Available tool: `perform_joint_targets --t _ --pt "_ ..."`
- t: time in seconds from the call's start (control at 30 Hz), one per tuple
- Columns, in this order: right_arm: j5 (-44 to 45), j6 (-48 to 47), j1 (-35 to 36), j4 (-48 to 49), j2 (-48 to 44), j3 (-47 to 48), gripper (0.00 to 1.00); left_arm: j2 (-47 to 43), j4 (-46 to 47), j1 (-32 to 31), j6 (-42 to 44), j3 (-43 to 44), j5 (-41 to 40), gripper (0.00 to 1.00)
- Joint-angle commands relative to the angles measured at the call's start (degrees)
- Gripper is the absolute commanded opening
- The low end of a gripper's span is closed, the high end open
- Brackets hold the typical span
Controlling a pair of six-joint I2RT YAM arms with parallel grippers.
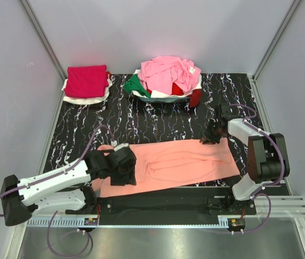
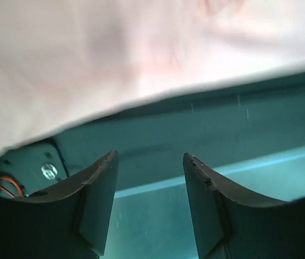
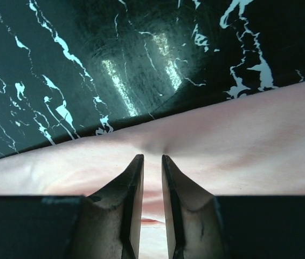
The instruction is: Fold and stack the t-shirts
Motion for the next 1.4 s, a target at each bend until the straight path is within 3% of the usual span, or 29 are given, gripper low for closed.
perform_joint_targets --t 0.0,0.13,0.27,0.4,0.57,0.67,0.77,0.8,0.87,0.9,0.97,1.0,1.07,1.13,1.3,1.37 --pt "-3.93 -0.28 0.66 1.84 -0.33 0.90 0.26 3.94 0.91 9.49 6.58 3.56 -6.44 0.57" --pt "-3.85 -3.62 1.80 -0.88 0.63 3.45 0.26 8.51 10.14 24.26 16.18 1.46 -3.37 0.57" --pt "-3.41 -5.91 1.80 -2.56 4.58 4.33 0.26 22.09 18.57 34.71 23.56 2.33 -2.49 0.55" --pt "-5.34 -5.91 1.89 -1.94 7.92 2.85 0.26 33.90 23.16 40.54 26.83 6.00 2.25 0.47" --pt "-7.36 -4.33 3.21 -1.85 6.97 -1.02 0.27 43.58 23.08 43.44 29.64 14.09 1.38 0.47" --pt "-9.20 -2.31 5.74 -2.82 3.82 -4.44 0.28 52.00 20.72 45.11 31.83 23.92 0.15 0.46" --pt "-10.44 1.99 11.35 -3.69 -1.45 -8.66 0.29 62.55 15.21 45.99 34.20 39.99 0.50 0.45" --pt "-11.14 3.74 13.65 -3.87 -3.13 -10.41 0.29 65.45 12.91 45.99 34.74 50.83 -0.37 0.44" --pt "-12.19 10.85 18.57 -4.14 -8.47 -11.22 0.29 73.97 8.07 45.99 36.49 62.13 -0.20 0.45" --pt "-12.72 13.75 25.90 -3.79 -10.16 -10.35 0.31 77.05 5.70 45.99 36.85 74.45 0.32 0.45" --pt "-16.30 21.75 33.67 -0.81 -12.54 -7.64 0.32 85.14 0.77 45.99 38.25 86.39 2.42 0.44" --pt "-18.07 23.25 40.76 0.60 -12.38 -3.09 0.34 87.08 -0.11 45.99 38.52 94.80 5.92 0.45" --pt "-21.41 23.28 46.17 0.80 -10.46 3.25 0.40 87.72 1.80 45.99 39.66 97.86 9.01 0.46" --pt "-21.78 19.52 48.81 -5.06 -9.39 12.30 0.46 83.09 5.30 45.99 40.80 95.25 10.43 0.50" --pt "-8.53 8.78 46.20 -20.29 -8.25 25.76 0.57 71.74 3.84 46.34 44.41 86.56 9.03 0.57" --pt "-3.96 5.79 41.56 -25.13 -7.02 26.31 0.57 64.89 3.74 46.34 44.15 80.68 8.50 0.57"
